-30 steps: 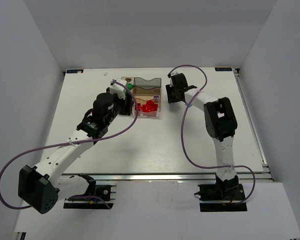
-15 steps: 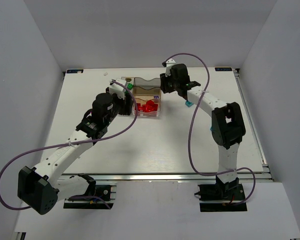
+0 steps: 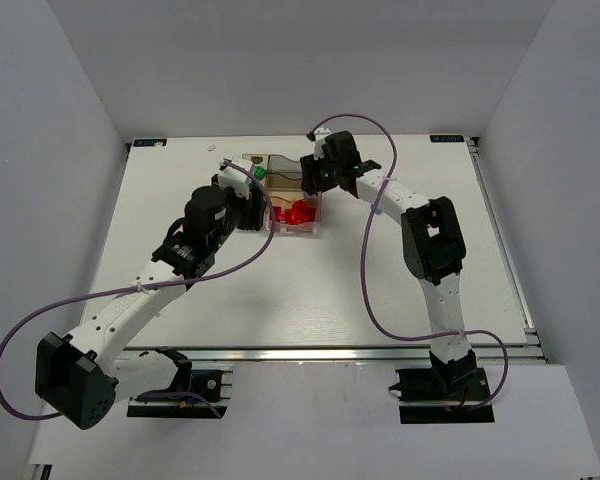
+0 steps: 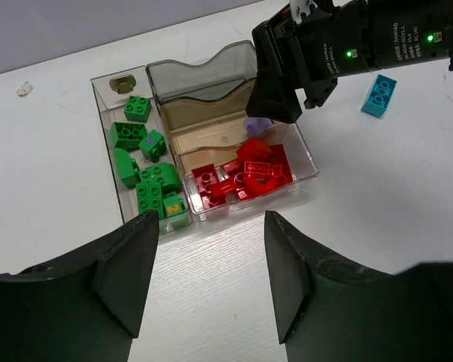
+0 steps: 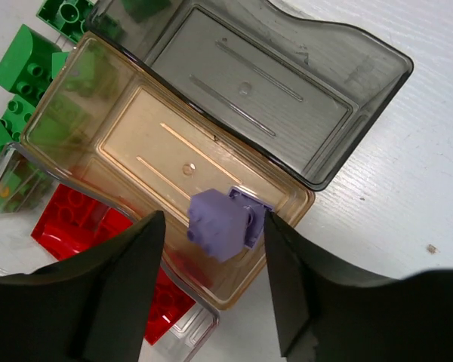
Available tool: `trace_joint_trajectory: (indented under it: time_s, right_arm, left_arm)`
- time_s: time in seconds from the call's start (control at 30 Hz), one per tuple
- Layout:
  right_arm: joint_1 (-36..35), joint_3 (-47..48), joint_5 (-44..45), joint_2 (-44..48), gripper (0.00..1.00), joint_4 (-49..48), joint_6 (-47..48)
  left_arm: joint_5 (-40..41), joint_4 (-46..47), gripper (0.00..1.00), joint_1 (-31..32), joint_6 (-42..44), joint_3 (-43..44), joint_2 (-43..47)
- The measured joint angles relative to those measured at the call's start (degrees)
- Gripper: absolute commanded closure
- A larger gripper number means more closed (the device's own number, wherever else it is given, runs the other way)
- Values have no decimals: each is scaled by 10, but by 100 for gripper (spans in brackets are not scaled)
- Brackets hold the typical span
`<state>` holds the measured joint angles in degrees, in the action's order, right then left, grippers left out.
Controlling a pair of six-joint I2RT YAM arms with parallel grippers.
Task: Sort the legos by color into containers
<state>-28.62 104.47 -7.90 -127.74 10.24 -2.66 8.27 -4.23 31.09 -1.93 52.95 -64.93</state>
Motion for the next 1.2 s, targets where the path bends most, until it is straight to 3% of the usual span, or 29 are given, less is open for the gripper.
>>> trace_joint_trajectory:
  time_s: [0.23, 0.37, 0.5, 0.53, 0.6, 0.67, 0.7, 0.77, 0.8, 0.87, 0.93, 1.2]
  right_arm:
    - [2, -31, -5, 30, 35, -5, 1]
    - [4, -75, -5, 83, 41, -9, 9]
    - [12, -152, -12, 175, 59, -19, 52]
    - [16, -176, -14, 203, 60, -23, 64]
    - [31, -228, -19, 262, 57, -28, 86]
    - [52, -263, -22, 308, 49, -23, 105]
    - [63, -273, -21, 325, 35, -16, 113]
    - [91, -286, -14, 352, 24, 7, 133]
    - [103, -292, -11, 361, 11, 23, 142]
    - [130, -311, 0, 382, 11, 52, 166]
    - [156, -337, 22, 402, 11, 83, 186]
    - [234, -407, 115, 439, 14, 181, 162]
  left_arm:
    - [0, 0, 32, 0, 0, 0, 0]
    - [-1, 0, 36, 0, 0, 0, 0]
    - [-16, 1, 61, 0, -3, 0, 0]
    - [-23, 1, 71, 0, -2, 0, 0]
    - [-39, 3, 76, 0, -3, 0, -3]
    - [-59, 4, 75, 0, -3, 0, -9]
    - [-67, 4, 73, 0, -5, 0, -12]
    - [-82, 3, 62, 0, -6, 0, -16]
    - [-87, 4, 59, 0, -8, 0, -17]
    - [-97, 4, 51, 0, -11, 0, -17]
    - [-106, 4, 48, 0, -15, 0, -17]
    - [-118, 4, 47, 0, -20, 0, -17]
